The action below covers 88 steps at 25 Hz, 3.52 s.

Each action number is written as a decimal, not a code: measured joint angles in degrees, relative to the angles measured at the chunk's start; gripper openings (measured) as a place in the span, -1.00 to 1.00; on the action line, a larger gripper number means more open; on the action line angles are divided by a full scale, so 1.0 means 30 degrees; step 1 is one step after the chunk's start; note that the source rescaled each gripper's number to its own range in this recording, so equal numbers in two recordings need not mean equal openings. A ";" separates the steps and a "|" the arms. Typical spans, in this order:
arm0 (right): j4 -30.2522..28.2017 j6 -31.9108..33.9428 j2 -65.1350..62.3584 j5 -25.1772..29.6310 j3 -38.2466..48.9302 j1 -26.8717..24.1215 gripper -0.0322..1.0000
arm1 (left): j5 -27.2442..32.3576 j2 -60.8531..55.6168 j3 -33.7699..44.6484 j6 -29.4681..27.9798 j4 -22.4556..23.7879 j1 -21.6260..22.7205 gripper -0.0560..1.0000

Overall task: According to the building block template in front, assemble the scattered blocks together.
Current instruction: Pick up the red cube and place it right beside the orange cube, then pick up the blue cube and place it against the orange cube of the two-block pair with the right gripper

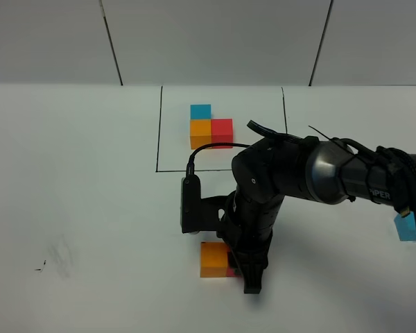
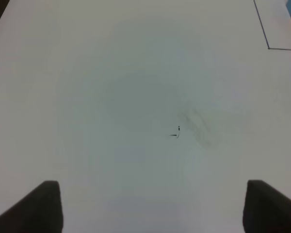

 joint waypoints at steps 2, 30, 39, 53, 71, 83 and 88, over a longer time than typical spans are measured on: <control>0.0046 0.0332 0.0060 -0.0024 -0.0060 0.0000 -0.50 | 0.0000 0.0000 0.0000 0.0000 0.0000 0.0000 0.37; -0.2680 0.5425 -0.1945 0.2112 -0.0131 0.0000 0.93 | 0.0000 0.0000 0.0000 0.0000 0.0000 0.0000 0.37; -0.6032 1.7826 -0.7223 0.4346 -0.0131 -0.1145 1.00 | 0.0000 0.0000 0.0000 0.0000 0.0000 0.0000 0.37; -0.8925 2.3087 -0.9842 0.5837 0.0931 -0.8956 0.96 | 0.0000 0.0000 0.0000 0.0000 0.0000 0.0000 0.37; -0.7639 2.2265 -0.5921 -0.2815 0.6018 -1.2271 0.93 | 0.0000 0.0000 0.0000 0.0000 0.0000 0.0000 0.37; -0.6999 2.1692 -0.5088 -0.3425 0.6082 -1.2829 0.86 | 0.0000 0.0000 0.0000 0.0000 0.0000 0.0000 0.37; -0.6833 2.1594 -0.4162 -0.3556 0.6082 -1.2829 0.83 | 0.0000 0.0000 0.0000 0.0000 0.0000 0.0000 0.37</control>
